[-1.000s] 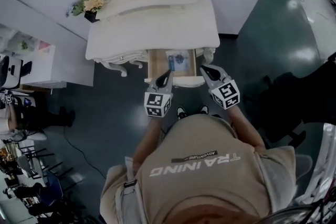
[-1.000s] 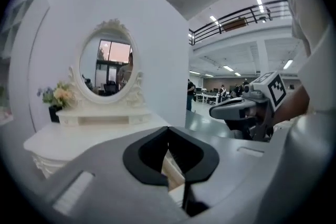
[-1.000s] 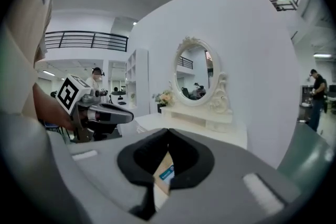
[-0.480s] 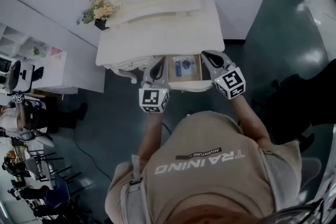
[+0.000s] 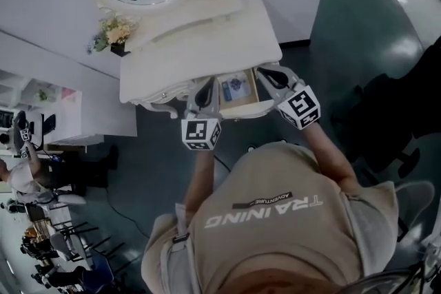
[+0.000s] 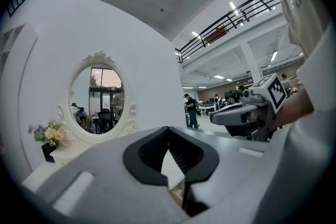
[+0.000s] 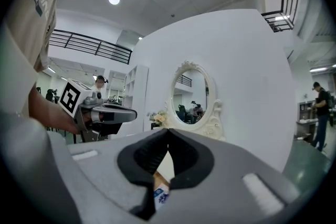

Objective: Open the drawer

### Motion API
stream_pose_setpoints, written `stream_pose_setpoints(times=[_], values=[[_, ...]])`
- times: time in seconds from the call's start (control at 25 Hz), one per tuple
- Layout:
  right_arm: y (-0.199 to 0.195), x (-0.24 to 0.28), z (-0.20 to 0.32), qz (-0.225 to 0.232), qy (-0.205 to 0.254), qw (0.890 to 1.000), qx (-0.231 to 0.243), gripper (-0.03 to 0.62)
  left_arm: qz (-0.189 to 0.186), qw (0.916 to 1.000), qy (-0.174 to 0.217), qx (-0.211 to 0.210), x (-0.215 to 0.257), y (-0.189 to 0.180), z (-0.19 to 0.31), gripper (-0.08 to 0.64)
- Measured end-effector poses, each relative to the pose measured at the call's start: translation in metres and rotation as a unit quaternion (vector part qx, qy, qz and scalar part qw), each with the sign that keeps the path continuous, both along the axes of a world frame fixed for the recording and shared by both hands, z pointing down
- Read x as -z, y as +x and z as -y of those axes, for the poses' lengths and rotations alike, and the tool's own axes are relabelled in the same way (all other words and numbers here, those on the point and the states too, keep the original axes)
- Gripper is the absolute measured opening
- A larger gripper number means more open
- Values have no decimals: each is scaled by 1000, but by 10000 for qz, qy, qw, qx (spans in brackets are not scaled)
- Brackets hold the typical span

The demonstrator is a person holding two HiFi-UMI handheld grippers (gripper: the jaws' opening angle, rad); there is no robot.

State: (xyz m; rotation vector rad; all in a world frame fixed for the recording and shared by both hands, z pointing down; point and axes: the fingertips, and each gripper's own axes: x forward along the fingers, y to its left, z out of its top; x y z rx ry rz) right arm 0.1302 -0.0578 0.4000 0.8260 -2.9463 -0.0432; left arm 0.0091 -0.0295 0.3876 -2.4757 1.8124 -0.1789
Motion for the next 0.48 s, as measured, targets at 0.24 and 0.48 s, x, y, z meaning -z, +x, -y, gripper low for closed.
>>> stream_pose_setpoints(times=[0.24,0.48], values=[[9,-9,-2,-6,-157,9999,-54,3,7,9999,-148,-88,-11,9,-8,8],[7,-14,-3,-16,-158,9999,-40,3,7,9998,-215,-18,-15,1,-10,8]])
